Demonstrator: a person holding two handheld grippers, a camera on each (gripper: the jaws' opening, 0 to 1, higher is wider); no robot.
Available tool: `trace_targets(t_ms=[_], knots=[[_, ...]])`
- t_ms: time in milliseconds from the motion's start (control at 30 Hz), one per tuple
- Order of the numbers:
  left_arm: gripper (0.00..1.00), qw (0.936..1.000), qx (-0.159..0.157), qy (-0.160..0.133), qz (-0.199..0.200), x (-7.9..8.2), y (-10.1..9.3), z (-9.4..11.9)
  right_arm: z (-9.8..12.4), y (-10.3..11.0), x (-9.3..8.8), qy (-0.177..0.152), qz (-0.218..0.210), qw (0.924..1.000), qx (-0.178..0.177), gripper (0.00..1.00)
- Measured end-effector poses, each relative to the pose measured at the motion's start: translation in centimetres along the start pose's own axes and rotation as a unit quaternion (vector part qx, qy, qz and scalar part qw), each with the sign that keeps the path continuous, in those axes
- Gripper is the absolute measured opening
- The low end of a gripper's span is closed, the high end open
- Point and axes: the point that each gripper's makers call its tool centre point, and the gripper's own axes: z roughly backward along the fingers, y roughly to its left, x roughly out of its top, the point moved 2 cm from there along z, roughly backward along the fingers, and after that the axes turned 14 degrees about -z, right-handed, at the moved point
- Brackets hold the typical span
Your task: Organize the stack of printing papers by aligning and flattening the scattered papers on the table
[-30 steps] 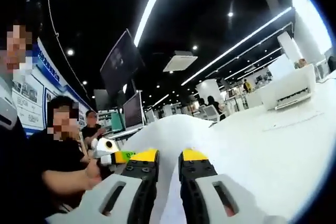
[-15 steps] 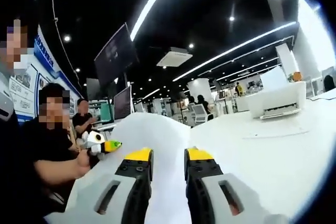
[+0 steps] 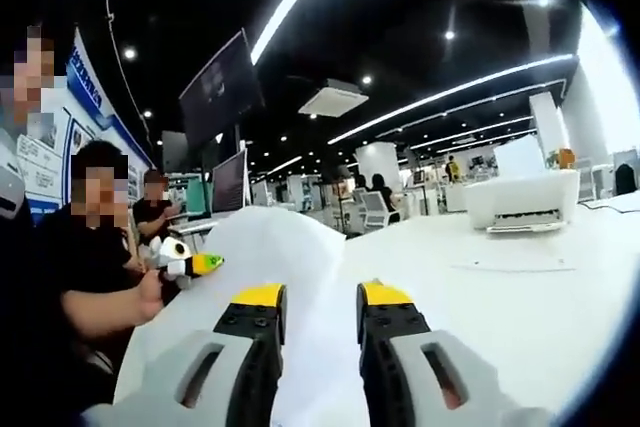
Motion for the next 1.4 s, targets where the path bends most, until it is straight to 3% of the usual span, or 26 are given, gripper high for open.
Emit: trace_targets(t_ms=[367, 600, 933, 1400], knots=[[0.06, 0.9993, 0.033, -0.008, -0.014, 0.6, 0.9, 0.6, -0.3, -0.8, 0.6, 0.038, 0.027, 0.9989, -0.007, 0.29], [0.06, 0.9975, 0.044, 0.025, -0.050, 0.1, 0.6, 0.5, -1.0, -1.7, 1.2, 0.053, 0.042, 0.9976, -0.014, 0.32], [0.06, 0.9958, 0.078, 0.016, -0.044, 0.7, 1.9, 1.6, -2.3, -3.0, 1.7, 0.083, 0.075, 0.9935, -0.022, 0.36], [0.06, 0.9971, 0.063, 0.022, -0.037, 0.3, 1.8, 1.1, -5.3, -4.1, 1.8, 0.123, 0.109, 0.9863, -0.006, 0.45]])
